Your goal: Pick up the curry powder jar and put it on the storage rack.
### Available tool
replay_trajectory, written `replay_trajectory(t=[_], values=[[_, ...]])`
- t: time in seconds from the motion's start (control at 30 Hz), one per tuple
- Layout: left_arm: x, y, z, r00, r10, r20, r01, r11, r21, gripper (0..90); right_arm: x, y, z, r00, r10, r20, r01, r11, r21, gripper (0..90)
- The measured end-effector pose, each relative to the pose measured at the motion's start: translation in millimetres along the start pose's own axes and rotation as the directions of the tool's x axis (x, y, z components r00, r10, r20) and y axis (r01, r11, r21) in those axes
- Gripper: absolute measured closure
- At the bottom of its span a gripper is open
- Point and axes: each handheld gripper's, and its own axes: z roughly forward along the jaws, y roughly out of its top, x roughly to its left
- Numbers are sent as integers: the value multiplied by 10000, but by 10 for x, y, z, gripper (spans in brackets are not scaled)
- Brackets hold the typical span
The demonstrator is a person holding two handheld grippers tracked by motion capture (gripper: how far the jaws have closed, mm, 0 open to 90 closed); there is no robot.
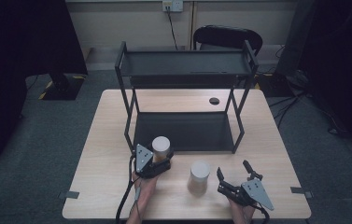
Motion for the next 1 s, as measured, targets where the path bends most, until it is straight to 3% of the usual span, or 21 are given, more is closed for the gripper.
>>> replay_trajectory(t=[0.17, 0.67, 1.0], values=[[28, 4, 12, 9999, -157, 65, 157, 9998, 91, 303, 1, -1, 0, 10000, -3, 6, 3, 10000, -3, 32], [-23, 2, 3, 9998, 122, -159, -120, 9999, 109, 338, 0, 0, 0, 10000, -2, 3, 2, 10000, -1, 32], [-25, 14, -5, 9998, 191, -19, -191, 9997, 157, 340, 0, 0, 0, 10000, 0, 0, 0, 10000, -1, 32]])
